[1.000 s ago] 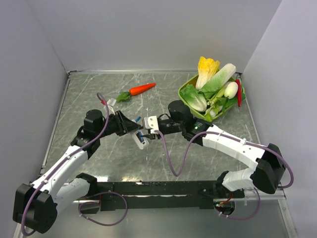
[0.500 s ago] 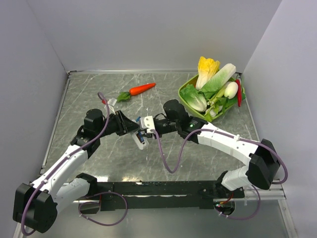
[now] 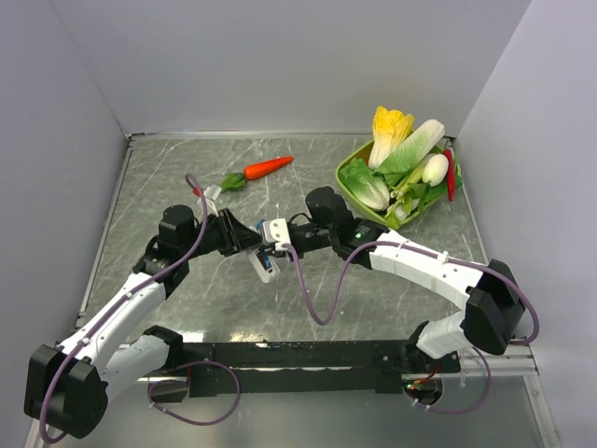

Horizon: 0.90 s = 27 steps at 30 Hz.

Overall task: Load the batteries into the remote control
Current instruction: Load the battery into the remote control.

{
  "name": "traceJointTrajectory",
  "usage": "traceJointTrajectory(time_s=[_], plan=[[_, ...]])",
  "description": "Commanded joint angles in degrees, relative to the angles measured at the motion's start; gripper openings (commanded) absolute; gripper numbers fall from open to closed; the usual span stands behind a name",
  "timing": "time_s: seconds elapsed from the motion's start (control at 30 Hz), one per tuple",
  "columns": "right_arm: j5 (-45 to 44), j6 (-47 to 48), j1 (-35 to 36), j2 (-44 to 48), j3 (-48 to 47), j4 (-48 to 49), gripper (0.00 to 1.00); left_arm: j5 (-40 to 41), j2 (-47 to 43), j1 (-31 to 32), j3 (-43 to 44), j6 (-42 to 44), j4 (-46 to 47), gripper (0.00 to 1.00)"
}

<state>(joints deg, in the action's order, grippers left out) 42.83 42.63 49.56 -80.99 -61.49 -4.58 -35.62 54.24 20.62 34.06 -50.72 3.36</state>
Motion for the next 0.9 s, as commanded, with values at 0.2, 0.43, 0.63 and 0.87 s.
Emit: traceJointTrajectory(time_s=[0.2,0.43,0.63,0.87], plan=[[2.3,1.6,-0.3,-2.4,2.9,-4.4,0.17,-1.9,-2.8,0.1,3.4,-3.2,6.6,0.01],[-2.3,2.3,-0.2,-2.2,10.5,2.4,0.19,-3.9,-4.1,0.0,4.3,-5.2,10.5,0.01],[-8.5,2.8,-0.3,-2.0,16.1,7.8,0.25,-6.0,-5.4,0.1,5.4,-5.4,12.0,0.01],[-16.3,4.1,-0.1,0.7,19.4,10.7,0.31,-5.6,-5.7,0.0,6.0,-4.6,11.8,0.01]])
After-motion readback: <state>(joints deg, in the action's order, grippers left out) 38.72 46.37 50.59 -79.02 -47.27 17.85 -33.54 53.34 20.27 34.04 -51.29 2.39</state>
